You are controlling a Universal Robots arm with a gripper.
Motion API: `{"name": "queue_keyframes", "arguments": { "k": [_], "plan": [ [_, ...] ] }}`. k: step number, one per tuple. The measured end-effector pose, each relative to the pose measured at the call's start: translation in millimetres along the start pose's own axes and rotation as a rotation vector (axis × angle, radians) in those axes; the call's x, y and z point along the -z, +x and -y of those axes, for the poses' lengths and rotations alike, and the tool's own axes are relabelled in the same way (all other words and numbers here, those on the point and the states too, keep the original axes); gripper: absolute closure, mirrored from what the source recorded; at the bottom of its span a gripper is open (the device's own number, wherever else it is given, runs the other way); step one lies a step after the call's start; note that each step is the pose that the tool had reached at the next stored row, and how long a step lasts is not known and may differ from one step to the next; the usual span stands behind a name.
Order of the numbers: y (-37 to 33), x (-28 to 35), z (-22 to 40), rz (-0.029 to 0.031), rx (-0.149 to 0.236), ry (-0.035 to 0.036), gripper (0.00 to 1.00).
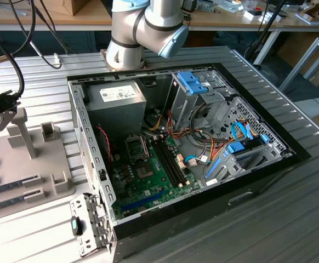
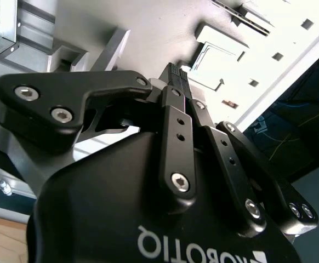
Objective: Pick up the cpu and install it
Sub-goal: 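Reach for the cpu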
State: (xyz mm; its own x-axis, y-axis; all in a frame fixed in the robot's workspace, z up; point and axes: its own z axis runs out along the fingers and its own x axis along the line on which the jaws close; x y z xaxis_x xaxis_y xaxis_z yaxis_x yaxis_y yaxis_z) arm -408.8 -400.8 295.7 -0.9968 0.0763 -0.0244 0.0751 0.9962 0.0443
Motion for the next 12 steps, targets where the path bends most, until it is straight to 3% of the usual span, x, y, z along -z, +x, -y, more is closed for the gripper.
{"name": "queue_keyframes", "arguments": {
  "k": [12],
  "plan": [
    [7.7,-7.5,1.0,0.0000,0.000,0.0000,0.90]
  ]
}}
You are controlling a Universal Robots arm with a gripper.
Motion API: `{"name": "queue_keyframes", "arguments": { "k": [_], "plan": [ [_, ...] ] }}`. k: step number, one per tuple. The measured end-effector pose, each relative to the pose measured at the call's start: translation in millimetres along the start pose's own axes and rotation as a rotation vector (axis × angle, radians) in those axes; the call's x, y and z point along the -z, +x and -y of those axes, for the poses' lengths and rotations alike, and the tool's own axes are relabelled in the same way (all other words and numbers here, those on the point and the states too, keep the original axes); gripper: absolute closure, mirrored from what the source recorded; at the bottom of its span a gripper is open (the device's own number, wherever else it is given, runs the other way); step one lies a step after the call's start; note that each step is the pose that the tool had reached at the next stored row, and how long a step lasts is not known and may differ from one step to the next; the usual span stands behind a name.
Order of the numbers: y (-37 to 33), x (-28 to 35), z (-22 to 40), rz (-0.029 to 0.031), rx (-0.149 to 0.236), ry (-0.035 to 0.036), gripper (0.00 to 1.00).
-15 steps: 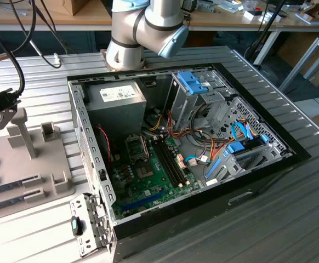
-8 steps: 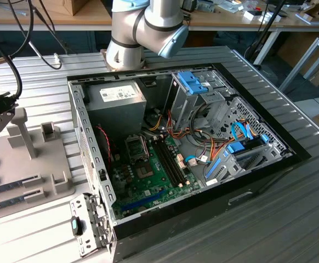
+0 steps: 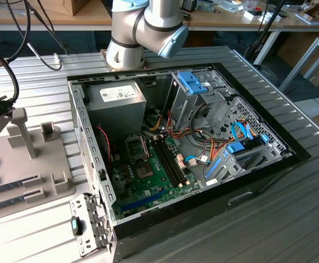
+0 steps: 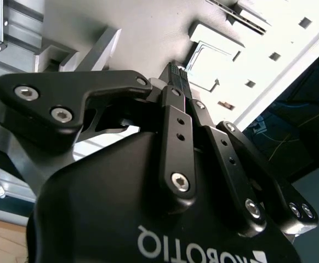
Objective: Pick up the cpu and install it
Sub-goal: 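Reach for the cpu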
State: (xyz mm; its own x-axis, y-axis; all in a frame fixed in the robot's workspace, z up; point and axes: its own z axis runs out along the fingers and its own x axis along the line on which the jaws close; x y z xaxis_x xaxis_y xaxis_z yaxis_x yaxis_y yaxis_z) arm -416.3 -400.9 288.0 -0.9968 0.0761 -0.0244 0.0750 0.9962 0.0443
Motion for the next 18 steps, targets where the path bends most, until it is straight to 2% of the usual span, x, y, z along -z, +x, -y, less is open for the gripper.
{"name": "queue_keyframes", "arguments": {
  "k": [14,17,18],
  "plan": [
    [0.3,-7.5,0.3,0.0001,0.000,-0.0001,0.90],
    [0.6,-18.4,0.8,0.0001,0.000,-0.0001,0.90],
    [0.6,-18.8,0.8,0.0001,0.000,-0.0001,0.90]
  ]
}}
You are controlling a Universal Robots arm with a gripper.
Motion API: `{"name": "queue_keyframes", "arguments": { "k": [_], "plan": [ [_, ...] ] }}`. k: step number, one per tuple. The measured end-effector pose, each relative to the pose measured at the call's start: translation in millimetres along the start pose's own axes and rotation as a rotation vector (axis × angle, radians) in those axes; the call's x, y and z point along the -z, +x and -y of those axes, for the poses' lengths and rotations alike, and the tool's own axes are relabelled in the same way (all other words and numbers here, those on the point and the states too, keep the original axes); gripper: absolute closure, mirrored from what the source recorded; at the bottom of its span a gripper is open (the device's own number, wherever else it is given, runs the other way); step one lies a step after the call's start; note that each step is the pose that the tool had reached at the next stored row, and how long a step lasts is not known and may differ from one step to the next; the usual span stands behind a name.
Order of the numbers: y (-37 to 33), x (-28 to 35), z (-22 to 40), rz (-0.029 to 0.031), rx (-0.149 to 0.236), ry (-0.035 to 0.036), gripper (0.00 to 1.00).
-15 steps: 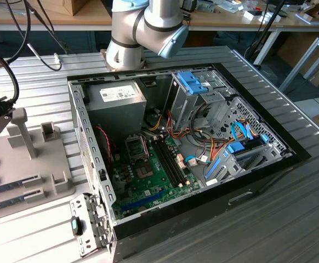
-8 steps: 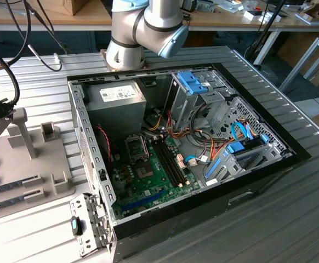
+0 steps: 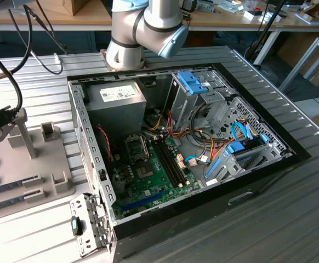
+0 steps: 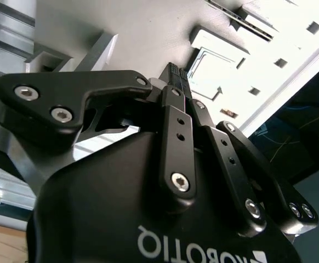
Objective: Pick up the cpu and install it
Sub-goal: 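Reach for the cpu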
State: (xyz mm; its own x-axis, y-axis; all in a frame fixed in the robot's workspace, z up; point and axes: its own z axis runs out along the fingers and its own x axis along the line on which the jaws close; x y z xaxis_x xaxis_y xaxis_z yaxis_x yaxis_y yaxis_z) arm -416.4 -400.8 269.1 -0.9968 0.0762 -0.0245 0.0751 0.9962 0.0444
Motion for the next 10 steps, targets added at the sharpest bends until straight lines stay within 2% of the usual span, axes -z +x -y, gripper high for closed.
{"name": "queue_keyframes", "arguments": {
  "k": [10],
  "plan": [
    [0.2,-6.5,0.3,0.0000,0.000,0.0000,0.90]
  ]
}}
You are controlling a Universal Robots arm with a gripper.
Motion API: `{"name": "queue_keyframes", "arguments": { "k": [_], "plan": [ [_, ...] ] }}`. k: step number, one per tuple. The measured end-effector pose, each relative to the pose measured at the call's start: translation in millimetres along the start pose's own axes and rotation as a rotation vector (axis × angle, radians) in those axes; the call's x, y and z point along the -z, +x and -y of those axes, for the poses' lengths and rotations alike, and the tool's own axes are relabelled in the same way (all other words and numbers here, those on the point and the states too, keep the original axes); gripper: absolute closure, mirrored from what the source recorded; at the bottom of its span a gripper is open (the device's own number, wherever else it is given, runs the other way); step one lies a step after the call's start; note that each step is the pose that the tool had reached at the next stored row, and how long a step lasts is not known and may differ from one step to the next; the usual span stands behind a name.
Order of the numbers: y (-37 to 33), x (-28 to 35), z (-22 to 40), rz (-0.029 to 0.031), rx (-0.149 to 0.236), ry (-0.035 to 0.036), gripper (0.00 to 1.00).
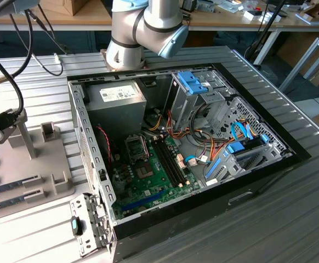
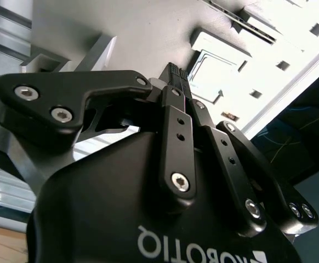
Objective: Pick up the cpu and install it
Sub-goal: 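Reach for the cpu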
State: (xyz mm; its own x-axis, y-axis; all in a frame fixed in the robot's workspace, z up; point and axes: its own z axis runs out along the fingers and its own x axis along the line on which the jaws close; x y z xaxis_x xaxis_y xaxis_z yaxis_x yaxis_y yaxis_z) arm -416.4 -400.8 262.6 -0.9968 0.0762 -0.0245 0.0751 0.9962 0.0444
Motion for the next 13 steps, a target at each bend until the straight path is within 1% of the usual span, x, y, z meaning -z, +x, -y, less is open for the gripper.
{"name": "queue_keyframes", "arguments": {
  "k": [13],
  "plan": [
    [0.2,-8.5,0.4,0.0000,0.000,0.0001,0.90]
  ]
}}
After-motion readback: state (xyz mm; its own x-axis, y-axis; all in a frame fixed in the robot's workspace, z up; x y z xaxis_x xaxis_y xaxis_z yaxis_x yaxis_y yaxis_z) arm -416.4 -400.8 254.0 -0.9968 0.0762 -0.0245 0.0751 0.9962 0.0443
